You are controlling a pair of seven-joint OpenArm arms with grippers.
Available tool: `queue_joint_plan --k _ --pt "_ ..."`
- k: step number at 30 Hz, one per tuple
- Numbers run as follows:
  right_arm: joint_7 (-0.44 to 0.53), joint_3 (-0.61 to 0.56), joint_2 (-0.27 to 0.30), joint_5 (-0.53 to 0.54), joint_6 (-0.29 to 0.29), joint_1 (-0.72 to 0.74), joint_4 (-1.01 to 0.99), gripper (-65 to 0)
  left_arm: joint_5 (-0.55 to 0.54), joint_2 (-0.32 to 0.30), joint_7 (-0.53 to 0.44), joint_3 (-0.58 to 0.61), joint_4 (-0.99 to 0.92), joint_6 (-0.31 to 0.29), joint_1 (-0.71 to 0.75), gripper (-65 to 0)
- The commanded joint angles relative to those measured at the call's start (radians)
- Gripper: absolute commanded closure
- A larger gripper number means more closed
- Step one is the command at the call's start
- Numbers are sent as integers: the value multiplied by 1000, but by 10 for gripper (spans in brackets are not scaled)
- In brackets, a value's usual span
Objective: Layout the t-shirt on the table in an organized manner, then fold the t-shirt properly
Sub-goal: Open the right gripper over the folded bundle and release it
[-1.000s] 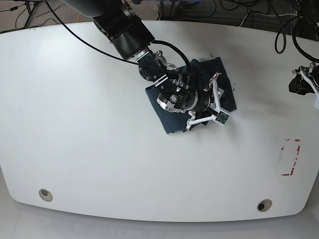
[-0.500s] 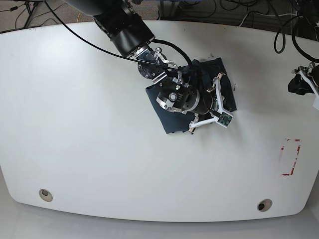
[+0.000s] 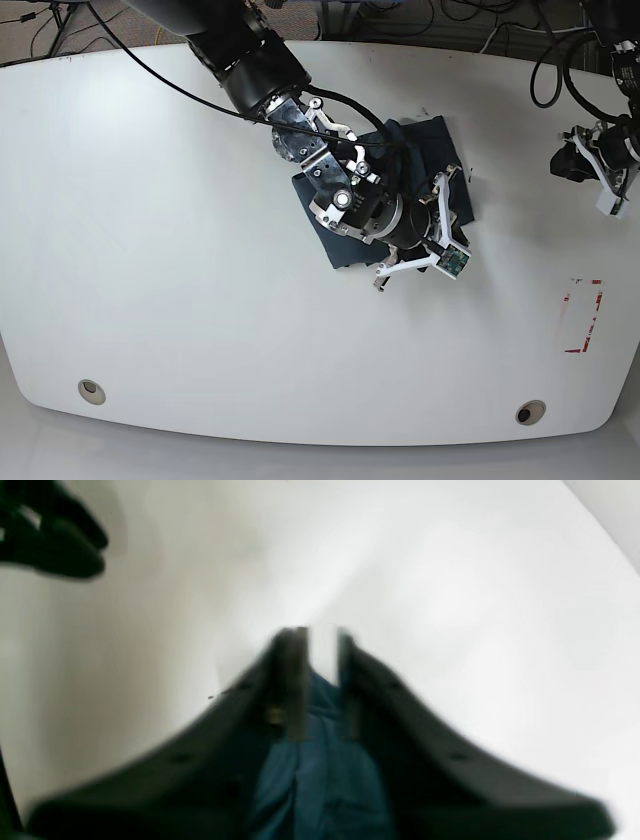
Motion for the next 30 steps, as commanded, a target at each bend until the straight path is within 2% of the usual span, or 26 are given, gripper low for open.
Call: queue_joint_plan --k 1,4,6,9,14,22,30 --pt "26 -2 -15 0 -1 -12 17 -258 11 18 -13 0 15 -2 -10 -189" --pt "26 -4 -15 -1 -1 -40 15 -417 37 47 -13 24 15 -2 -40 -189" --pt "26 -10 -15 -1 -1 -55 14 -496 48 53 -13 55 15 -2 -53 -189" --pt "29 -30 -9 -3 -1 -71 -18 -512 46 56 -13 82 15 -2 -54 -189" --pt "52 -37 -5 -3 -1 -66 -101 -436 49 85 -13 89 16 -2 -57 -189" --pt "162 -30 0 -3 -1 -55 -229 -222 51 94 -13 89 18 -2 -57 -189" --pt "165 -30 0 -3 -1 -38 -236 -82 51 94 -13 89 13 -2 -57 -189"
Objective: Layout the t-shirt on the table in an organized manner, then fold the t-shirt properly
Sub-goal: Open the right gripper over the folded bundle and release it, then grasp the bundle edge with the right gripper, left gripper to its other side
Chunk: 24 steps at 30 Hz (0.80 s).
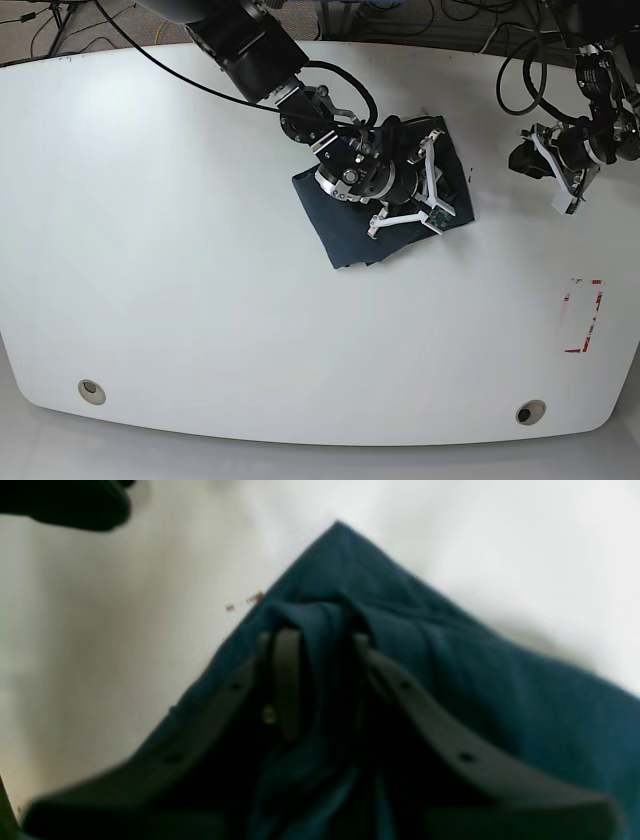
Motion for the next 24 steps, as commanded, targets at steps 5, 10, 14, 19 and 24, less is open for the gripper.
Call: queue_joint_plan --k 5,10,14,19,24 --pt "25 2 -17 8 2 26 74 -51 -20 -17 -15 -5 13 -1 -10 -189" --pt "25 4 -23 12 0 26 131 -48 -20 -18 -15 -5 13 -1 -10 -189" --pt "9 4 -24 19 -33 27 177 -46 -20 -18 -15 -5 13 -1 -10 -189" --pt "-27 -1 -29 22 -70 49 223 -46 -19 -17 -15 -5 13 -1 -10 -189" --pt "-50 -1 -32 22 -75 55 260 -46 -19 -17 -15 25 13 -1 -10 -189"
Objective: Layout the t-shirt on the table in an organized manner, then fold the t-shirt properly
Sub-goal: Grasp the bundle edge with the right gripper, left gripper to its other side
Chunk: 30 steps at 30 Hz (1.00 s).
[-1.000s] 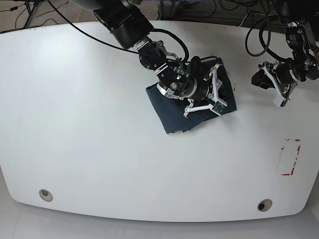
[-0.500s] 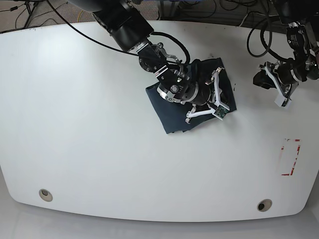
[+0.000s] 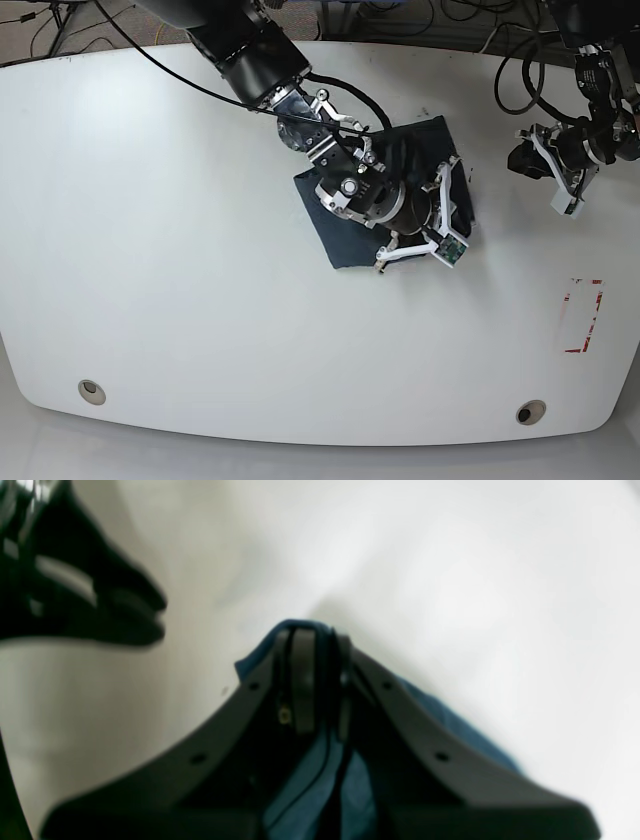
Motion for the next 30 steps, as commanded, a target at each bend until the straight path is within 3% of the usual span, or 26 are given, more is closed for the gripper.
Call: queue_joint_plan --k 1,9,15,21,23,30 --pt "16 -2 -18 11 -3 27 52 -46 -19 -17 -13 20 14 -1 -10 -189" --pt "3 -4 -18 14 -5 35 63 -48 -19 -15 -13 36 14 -1 -10 -189" --pt "3 -13 -18 95 -8 36 60 -48 -19 -15 -13 36 14 -1 -10 -189" --pt "4 -54 -18 126 -80 36 57 -65 -19 -15 -15 36 12 -1 -10 -189" --pt "6 -74 -18 127 -99 36 52 -106 -19 -15 -15 36 12 -1 -10 -189" --pt "29 -146 -18 131 -218 36 18 -422 -19 -15 -15 36 12 -1 -10 -189"
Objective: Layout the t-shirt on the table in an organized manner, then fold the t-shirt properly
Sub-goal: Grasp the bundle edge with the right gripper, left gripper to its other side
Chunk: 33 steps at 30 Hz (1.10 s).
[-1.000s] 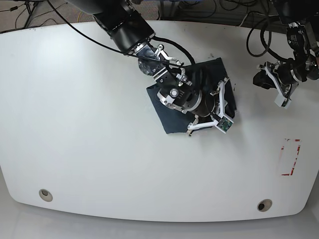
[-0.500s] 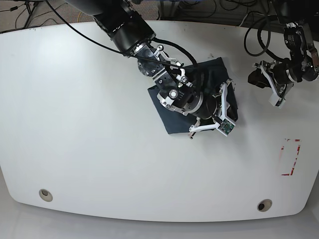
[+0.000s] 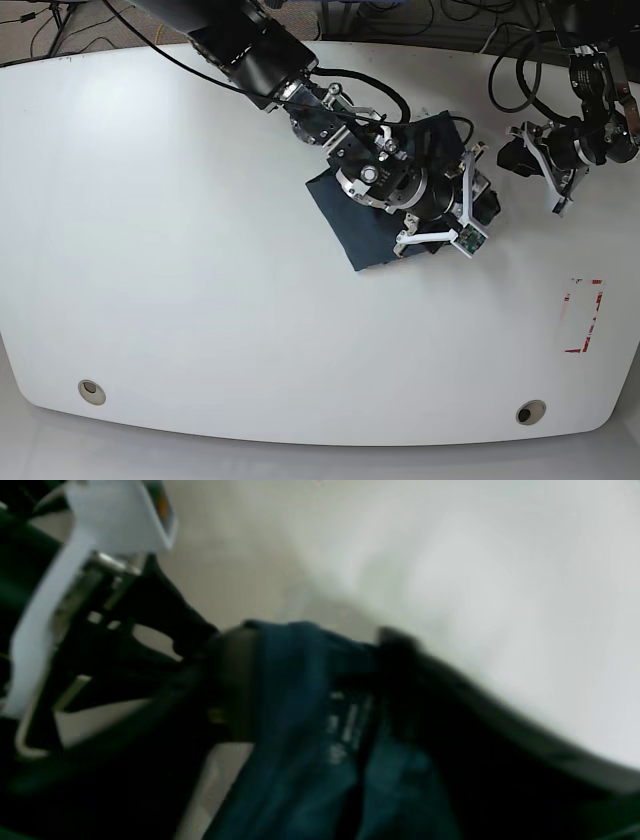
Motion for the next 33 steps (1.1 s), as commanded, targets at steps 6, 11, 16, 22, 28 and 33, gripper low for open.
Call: queue_joint_plan --k 6,11,16,22,28,33 --pt "49 -19 -16 5 -52 16 67 -495 -14 -16 -14 -5 17 -1 -12 -189" --pt "48 32 11 6 -50 -12 165 -495 -14 -15 -14 38 23 -1 -39 -189" --pt "48 89 22 71 -49 -42 182 -495 -14 -16 -14 59 24 -1 -58 -187" --pt "48 100 88 80 -49 -46 204 -495 -15 -16 -13 64 107 -1 -58 -187" --pt "48 159 151 88 -47 -44 223 -495 -22 -13 -11 107 227 -1 -56 -189" --pt "49 218 202 89 -32 -38 214 -392 -22 11 -11 174 365 -1 -50 -186"
